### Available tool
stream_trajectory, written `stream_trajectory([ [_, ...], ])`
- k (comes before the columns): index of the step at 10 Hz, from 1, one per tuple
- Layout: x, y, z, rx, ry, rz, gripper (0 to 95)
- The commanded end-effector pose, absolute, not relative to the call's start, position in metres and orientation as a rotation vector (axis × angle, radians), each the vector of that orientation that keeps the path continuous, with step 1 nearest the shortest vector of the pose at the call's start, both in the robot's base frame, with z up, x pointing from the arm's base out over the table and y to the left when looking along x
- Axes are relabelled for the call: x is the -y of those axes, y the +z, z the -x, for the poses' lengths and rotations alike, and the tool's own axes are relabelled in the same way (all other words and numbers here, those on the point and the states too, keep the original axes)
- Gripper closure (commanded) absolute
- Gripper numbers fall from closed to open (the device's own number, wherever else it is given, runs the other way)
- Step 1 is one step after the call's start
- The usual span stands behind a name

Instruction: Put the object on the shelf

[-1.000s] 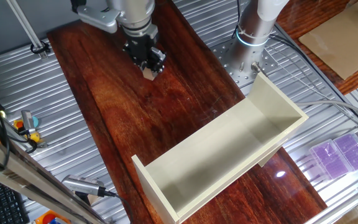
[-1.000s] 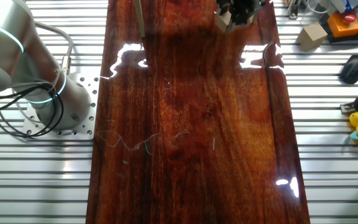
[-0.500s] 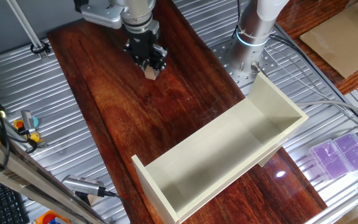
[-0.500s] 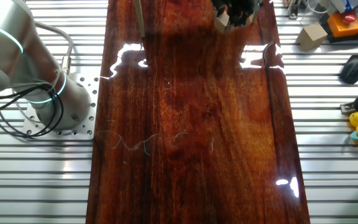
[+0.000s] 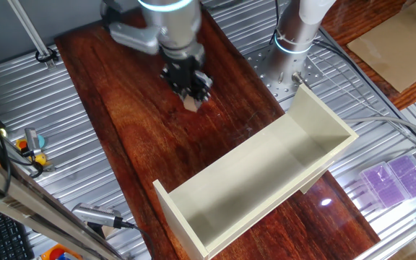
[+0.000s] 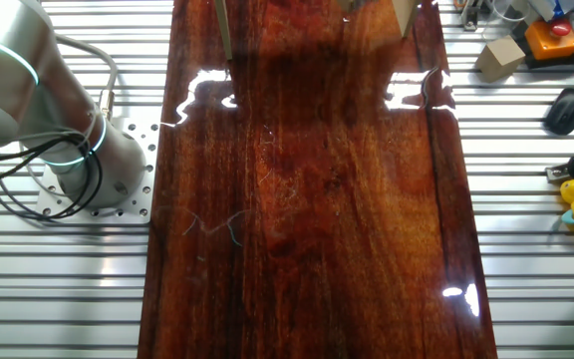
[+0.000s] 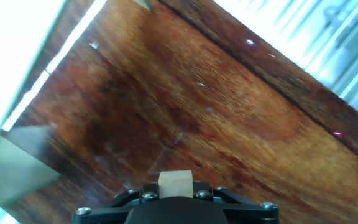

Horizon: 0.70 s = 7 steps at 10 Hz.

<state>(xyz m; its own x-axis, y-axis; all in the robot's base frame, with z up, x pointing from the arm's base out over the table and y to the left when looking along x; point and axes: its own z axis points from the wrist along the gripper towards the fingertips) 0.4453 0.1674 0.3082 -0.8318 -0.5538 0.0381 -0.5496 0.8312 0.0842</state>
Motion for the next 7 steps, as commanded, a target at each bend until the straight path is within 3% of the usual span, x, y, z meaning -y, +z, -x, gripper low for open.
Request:
stream_trajectory([
  [1, -0.217, 0.307, -0.433, 2.983, -0.067, -0.720, 95.0],
  [7, -0.228, 0.301, -0.427, 2.951, -0.098, -0.894, 95.0],
])
